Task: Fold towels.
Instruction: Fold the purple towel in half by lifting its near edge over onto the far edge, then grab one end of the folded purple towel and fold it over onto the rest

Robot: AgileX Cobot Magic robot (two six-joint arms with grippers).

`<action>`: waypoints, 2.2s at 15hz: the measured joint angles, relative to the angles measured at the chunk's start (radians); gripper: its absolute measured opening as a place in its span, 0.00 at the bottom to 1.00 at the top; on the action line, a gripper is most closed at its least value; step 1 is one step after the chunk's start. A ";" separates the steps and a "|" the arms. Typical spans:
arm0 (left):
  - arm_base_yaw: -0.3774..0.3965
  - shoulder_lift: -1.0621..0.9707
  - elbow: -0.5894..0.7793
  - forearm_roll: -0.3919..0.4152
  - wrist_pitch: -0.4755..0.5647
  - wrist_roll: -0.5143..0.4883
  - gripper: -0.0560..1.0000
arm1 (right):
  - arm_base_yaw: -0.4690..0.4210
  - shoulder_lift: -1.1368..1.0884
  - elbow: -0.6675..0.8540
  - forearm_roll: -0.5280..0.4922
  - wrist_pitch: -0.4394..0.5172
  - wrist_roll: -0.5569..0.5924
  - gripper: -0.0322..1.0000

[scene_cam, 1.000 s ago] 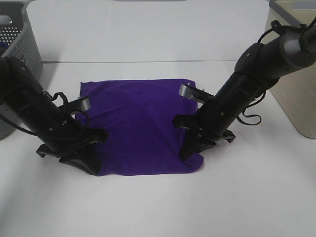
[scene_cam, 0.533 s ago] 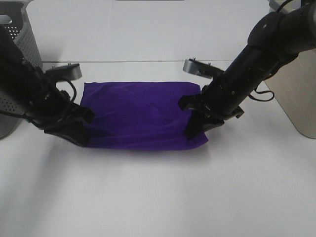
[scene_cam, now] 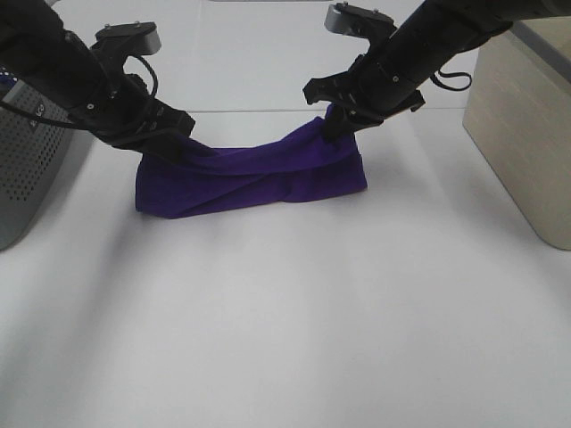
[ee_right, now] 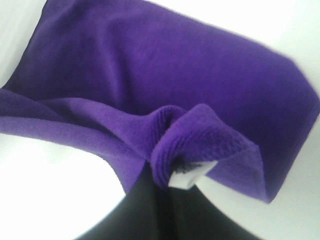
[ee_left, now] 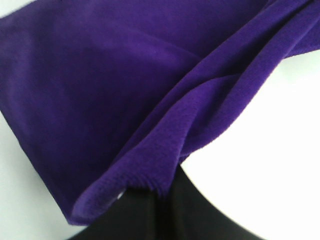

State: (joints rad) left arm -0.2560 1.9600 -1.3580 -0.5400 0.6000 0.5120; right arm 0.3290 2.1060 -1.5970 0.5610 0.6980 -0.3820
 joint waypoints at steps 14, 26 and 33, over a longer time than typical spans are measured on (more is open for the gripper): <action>0.013 0.365 -0.408 0.207 0.003 0.007 0.10 | 0.000 0.303 -0.347 -0.212 -0.072 0.121 0.27; 0.059 0.371 -0.729 0.376 0.547 -0.303 0.82 | 0.000 0.146 -0.464 -0.346 0.441 0.166 0.81; 0.269 0.564 -0.731 -0.086 0.584 -0.163 0.82 | 0.000 0.124 -0.464 -0.354 0.517 0.179 0.81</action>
State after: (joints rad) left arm 0.0130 2.5240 -2.0890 -0.6260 1.1840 0.3490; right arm 0.3290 2.2300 -2.0610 0.2070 1.2150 -0.2030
